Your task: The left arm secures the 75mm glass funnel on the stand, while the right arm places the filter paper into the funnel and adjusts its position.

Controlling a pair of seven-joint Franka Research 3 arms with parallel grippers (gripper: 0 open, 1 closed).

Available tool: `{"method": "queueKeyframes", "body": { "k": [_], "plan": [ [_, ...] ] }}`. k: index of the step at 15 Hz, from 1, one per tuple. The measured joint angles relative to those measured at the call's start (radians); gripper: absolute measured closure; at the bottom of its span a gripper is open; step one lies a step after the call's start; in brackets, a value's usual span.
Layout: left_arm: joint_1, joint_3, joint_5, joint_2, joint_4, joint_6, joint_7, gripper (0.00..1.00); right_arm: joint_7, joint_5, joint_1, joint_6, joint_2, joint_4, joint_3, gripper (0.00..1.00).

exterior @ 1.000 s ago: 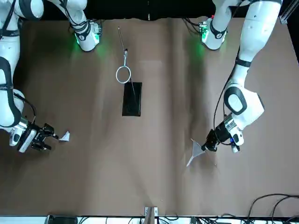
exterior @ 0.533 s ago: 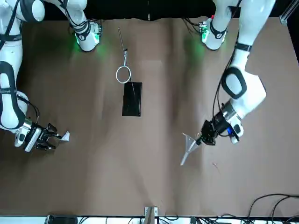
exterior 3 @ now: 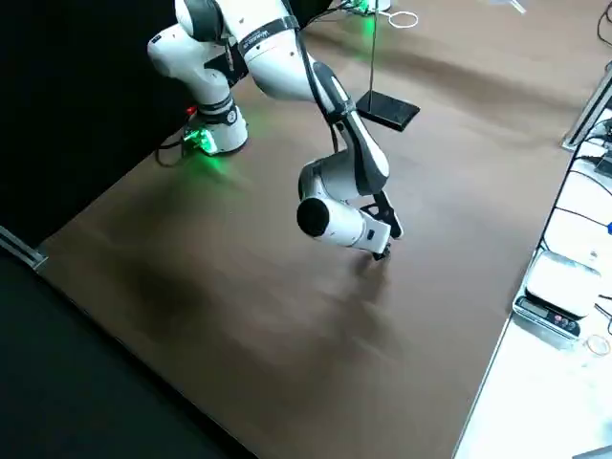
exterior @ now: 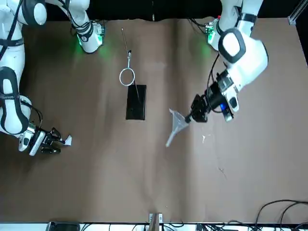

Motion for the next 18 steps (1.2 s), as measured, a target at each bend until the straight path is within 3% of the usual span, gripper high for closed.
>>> {"method": "queueKeyframes", "body": {
  "k": [4,7,8,10,12,16,18],
  "plan": [
    [0.009,0.006,0.202,-0.034,0.046,-0.219,-0.016,0.97,-0.008,0.000,0.001,0.000,0.008,0.000,0.002,0.58],
    [0.035,0.014,0.319,-0.013,0.132,-0.385,-0.016,0.97,-0.012,0.000,0.001,-0.002,0.014,0.000,0.002,0.62],
    [0.040,0.015,0.342,0.000,0.164,-0.432,-0.012,0.97,-0.012,0.001,0.001,-0.004,0.015,0.000,0.002,0.67],
    [0.045,0.017,0.363,0.030,0.231,-0.536,-0.013,0.97,-0.013,0.001,0.001,-0.007,0.015,0.000,0.002,0.70],
    [0.045,0.016,0.363,0.054,0.279,-0.617,-0.073,0.97,-0.013,0.001,0.000,-0.007,0.015,0.000,0.001,0.83],
    [0.044,0.014,0.370,0.065,0.309,-0.648,-0.325,0.97,-0.013,0.001,-0.008,-0.025,0.015,-0.001,-0.006,0.93],
    [0.043,0.009,0.372,0.065,0.327,-0.650,-0.457,0.97,-0.012,0.001,-0.025,-0.100,0.014,0.001,-0.014,0.98]
  ]
}}
